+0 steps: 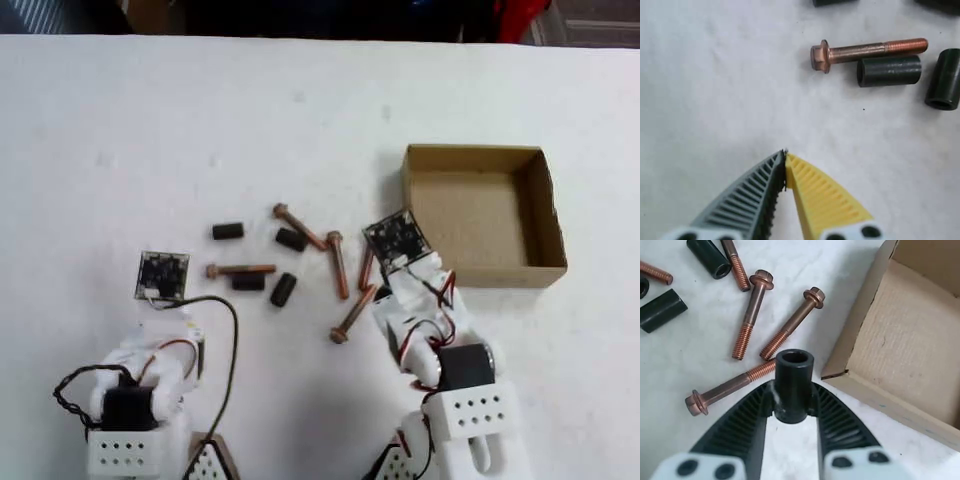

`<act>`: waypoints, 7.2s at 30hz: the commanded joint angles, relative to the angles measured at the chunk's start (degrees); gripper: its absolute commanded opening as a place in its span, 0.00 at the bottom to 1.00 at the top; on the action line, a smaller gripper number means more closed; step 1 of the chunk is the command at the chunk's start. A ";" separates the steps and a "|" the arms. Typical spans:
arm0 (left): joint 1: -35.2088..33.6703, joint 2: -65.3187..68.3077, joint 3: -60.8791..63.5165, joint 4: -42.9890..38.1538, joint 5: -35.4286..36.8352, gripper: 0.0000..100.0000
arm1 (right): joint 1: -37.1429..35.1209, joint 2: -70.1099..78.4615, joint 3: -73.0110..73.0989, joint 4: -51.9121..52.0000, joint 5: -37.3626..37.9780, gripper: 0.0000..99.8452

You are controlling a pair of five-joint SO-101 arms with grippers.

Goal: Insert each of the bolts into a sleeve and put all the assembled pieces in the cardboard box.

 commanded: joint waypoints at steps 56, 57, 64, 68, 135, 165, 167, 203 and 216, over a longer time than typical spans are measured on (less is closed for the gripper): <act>-10.24 -0.31 -13.36 -10.29 -31.30 0.02 | 1.54 -0.92 5.98 -6.73 -0.62 0.02; -10.15 -0.31 -13.36 -10.29 -31.30 0.02 | 1.54 -0.92 5.98 -6.73 -0.62 0.02; -10.15 5.41 -16.18 -11.25 -31.30 0.02 | 1.54 -0.92 5.98 -6.73 -0.62 0.02; -9.45 20.70 -26.11 -11.52 -31.21 0.02 | 1.54 -0.92 5.98 -6.73 -0.62 0.02; 8.13 130.07 -95.74 7.65 -84.48 0.13 | 1.45 -0.92 6.86 -6.73 -0.35 0.02; 9.10 133.76 -109.80 10.11 -79.56 0.13 | 1.45 -0.92 6.95 -6.73 -0.26 0.02; 9.10 136.92 -112.44 10.46 -79.56 0.13 | 1.45 -0.92 6.95 -6.73 -0.18 0.02; 7.34 155.91 -128.79 25.76 -79.21 0.04 | 1.45 -0.92 6.95 -6.73 -0.18 0.02; 7.60 155.38 -129.23 28.57 -79.12 0.02 | 1.45 -0.92 6.95 -6.73 -0.18 0.02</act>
